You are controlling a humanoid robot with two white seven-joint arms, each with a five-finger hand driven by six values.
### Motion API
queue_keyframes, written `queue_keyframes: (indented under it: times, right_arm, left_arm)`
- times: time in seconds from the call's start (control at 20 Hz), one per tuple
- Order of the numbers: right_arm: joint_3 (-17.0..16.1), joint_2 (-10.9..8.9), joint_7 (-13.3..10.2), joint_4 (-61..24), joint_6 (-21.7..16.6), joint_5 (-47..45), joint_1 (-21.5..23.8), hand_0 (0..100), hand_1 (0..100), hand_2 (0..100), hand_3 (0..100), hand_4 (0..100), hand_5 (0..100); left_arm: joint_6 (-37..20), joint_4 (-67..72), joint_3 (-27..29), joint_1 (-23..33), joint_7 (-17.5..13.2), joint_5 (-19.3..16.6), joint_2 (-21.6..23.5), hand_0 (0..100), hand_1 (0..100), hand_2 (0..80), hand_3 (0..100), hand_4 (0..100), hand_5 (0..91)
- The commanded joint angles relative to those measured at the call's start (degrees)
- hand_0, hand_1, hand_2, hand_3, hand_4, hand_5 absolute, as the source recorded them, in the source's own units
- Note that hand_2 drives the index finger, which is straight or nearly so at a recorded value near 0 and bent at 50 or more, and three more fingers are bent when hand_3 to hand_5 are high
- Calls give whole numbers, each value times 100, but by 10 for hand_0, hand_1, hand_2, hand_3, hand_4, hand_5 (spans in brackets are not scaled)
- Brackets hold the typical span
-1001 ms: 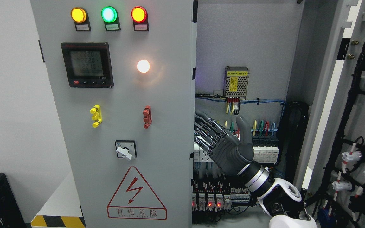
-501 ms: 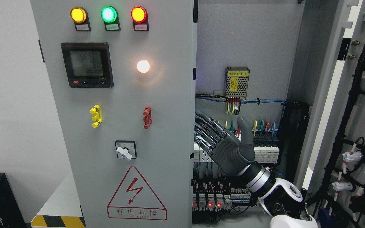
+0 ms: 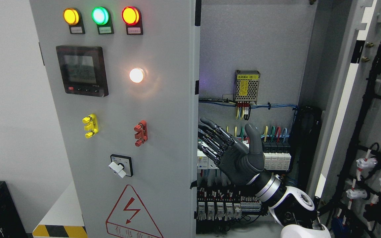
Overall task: Open door with both hands
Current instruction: 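Pull the door edge outward with the right hand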
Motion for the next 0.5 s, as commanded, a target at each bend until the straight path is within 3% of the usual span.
queue_keyframes:
  times: [0.0,0.2,0.45]
  right_arm:
    - [276,3,-37,-208,-6,-23,123,0,0,0,0,0,0]
    - [530,12,-37,-331,3,-23,237,0,0,0,0,0,0]
    - [618,12,16,-595,12,-49,483,0,0,0,0,0,0]
  left_arm:
    - [0,-53,-1,0,0,0,-2,838,212,0,0,0,0]
    - [0,-53,-1,0,0,0,-2,837,212,0,0,0,0]
    - [0,-53,-1,0,0,0,-2,838,212,0,0,0,0]
